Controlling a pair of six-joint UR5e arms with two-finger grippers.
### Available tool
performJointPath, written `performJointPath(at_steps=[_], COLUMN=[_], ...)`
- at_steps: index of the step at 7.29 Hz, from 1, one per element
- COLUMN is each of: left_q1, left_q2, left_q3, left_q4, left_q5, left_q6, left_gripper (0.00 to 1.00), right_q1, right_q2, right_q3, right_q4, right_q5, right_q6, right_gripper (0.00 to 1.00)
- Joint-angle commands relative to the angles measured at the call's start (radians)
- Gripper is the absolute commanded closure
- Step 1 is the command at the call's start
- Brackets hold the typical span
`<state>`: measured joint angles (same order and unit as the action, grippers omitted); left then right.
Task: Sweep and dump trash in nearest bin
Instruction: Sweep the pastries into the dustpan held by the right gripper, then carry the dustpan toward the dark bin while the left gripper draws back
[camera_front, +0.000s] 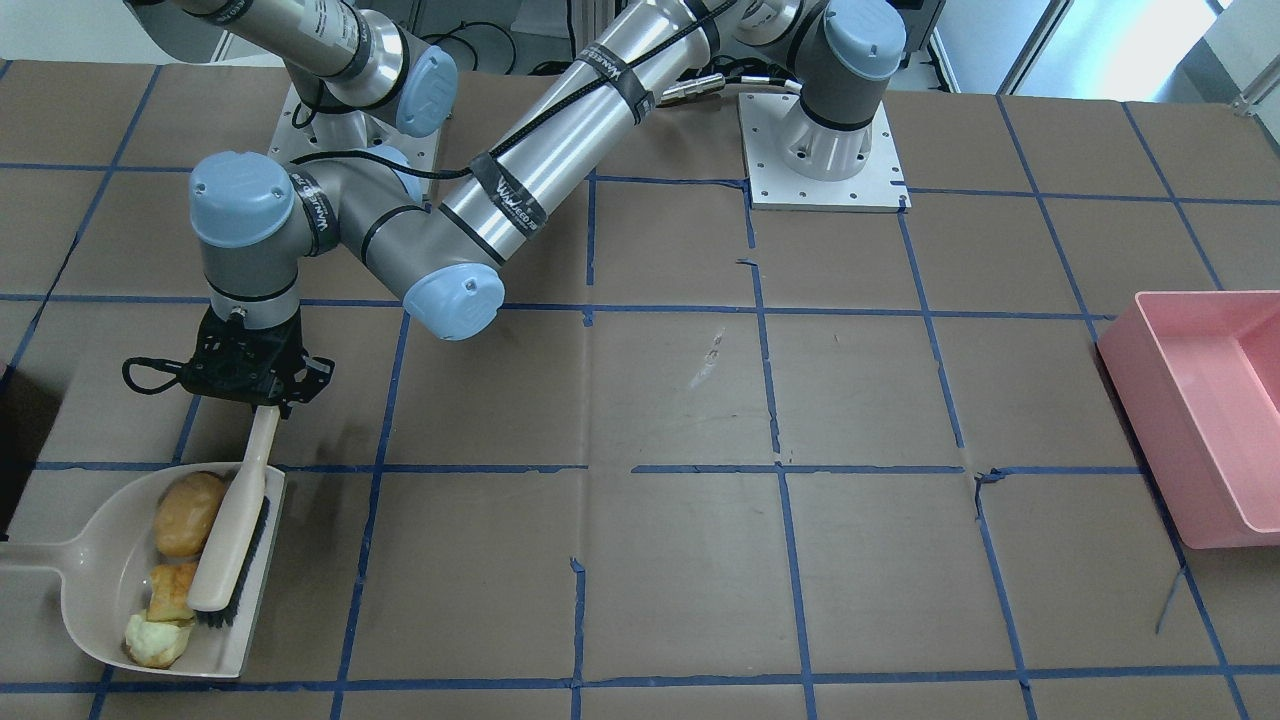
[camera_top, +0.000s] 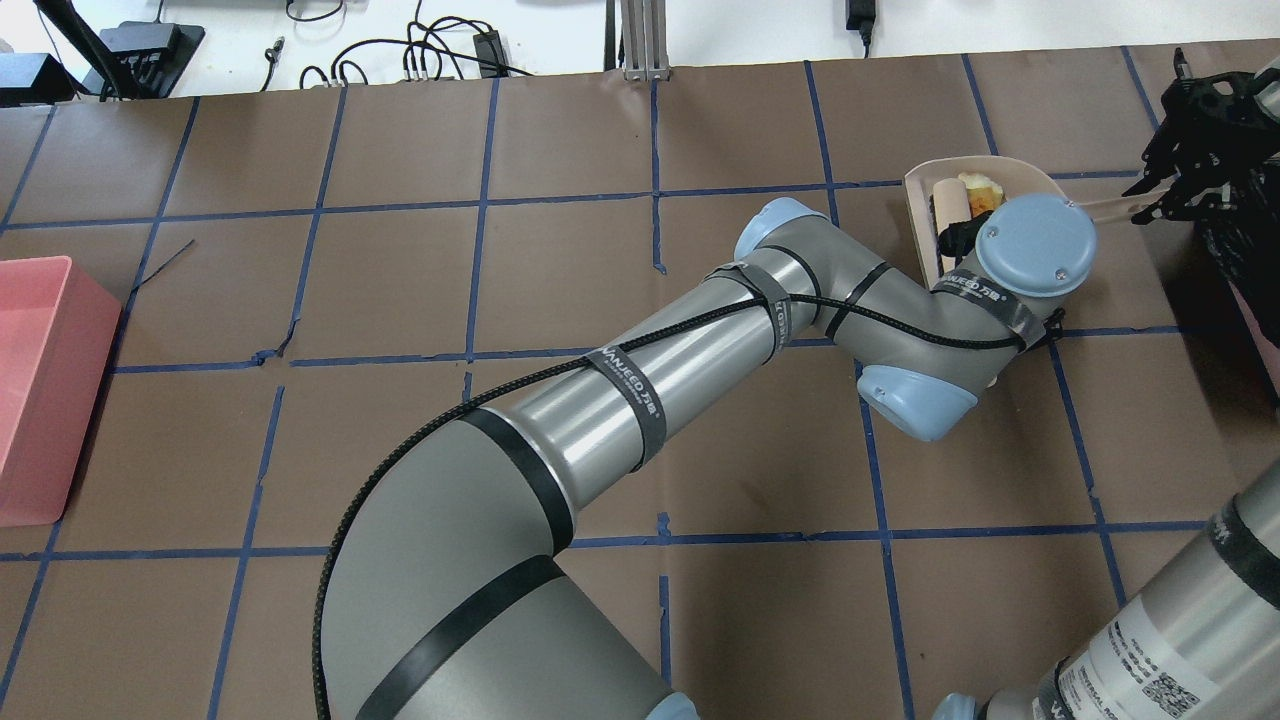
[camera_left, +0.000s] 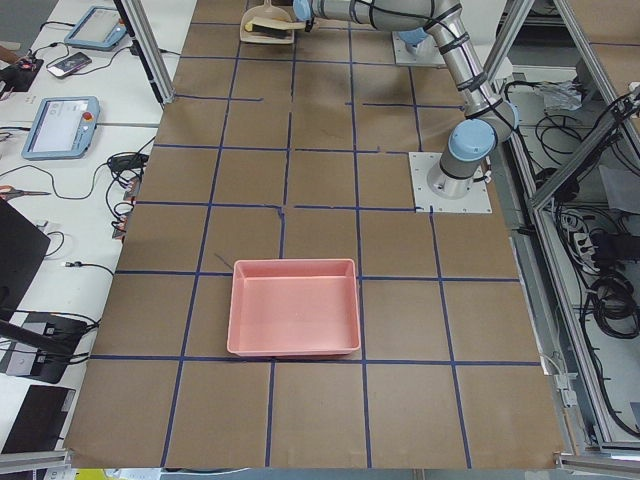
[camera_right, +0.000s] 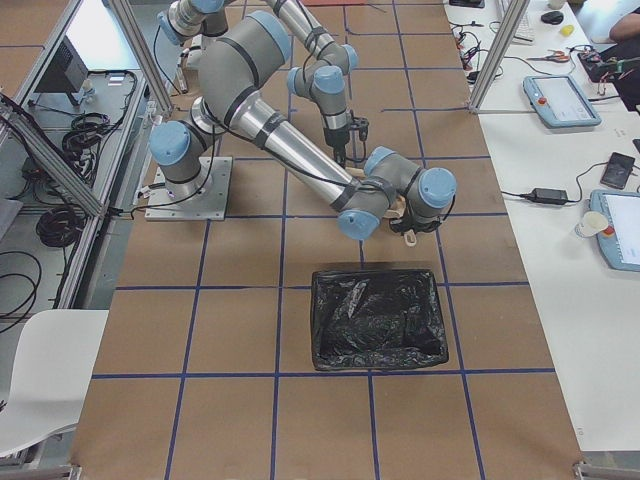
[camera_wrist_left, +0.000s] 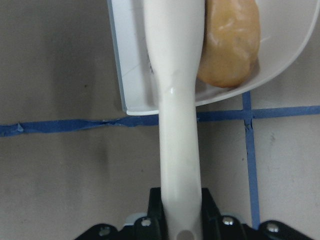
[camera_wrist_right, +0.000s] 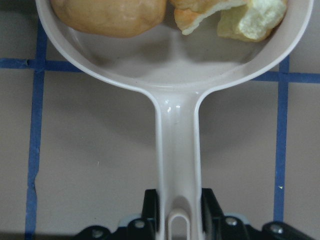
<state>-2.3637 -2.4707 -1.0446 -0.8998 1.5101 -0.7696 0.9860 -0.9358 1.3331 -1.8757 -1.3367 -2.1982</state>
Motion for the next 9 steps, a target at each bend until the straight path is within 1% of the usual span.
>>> performJointPath(at_steps=[1,3,4,5,6,7,8,9], left_q1=[0.061,0.093,0.142,0.187,0.205,0.237,0.257,0.258], left_q2=[0.065,0.102,0.136,0.195,0.273,0.373,0.46,0.548], left_q3=[-0.046,-0.084,-0.131,-0.209,-0.326,-0.468,-0.609,-0.744], left_q4=[-0.013,-0.022,-0.025,-0.025,-0.025,-0.024,-0.015,-0.017], left_q5=[-0.004,-0.002,-0.002,-0.007,-0.004,-0.001,-0.002,-0.001], left_q6=[0.019,0.038,0.076,0.082,0.09,0.133,0.156,0.161], left_gripper=[0.91,0.91,0.91,0.91,0.91,0.91,0.91,0.91], right_q1=[-0.015,-0.018,-0.018,-0.021,-0.062,-0.116,-0.165,-0.205], right_q2=[0.0,-0.003,-0.046,-0.078,-0.086,-0.087,-0.104,-0.112], right_q3=[0.0,-0.008,-0.027,-0.046,-0.054,-0.066,-0.093,-0.129], right_q4=[0.013,0.019,0.095,0.122,0.172,0.203,0.246,0.274], right_q5=[0.021,0.021,0.031,0.042,0.045,0.065,0.091,0.096], right_q6=[-0.002,-0.003,0.0,0.0,-0.002,-0.006,-0.011,-0.011], right_gripper=[1.0,1.0,1.0,1.0,1.0,1.0,1.0,1.0])
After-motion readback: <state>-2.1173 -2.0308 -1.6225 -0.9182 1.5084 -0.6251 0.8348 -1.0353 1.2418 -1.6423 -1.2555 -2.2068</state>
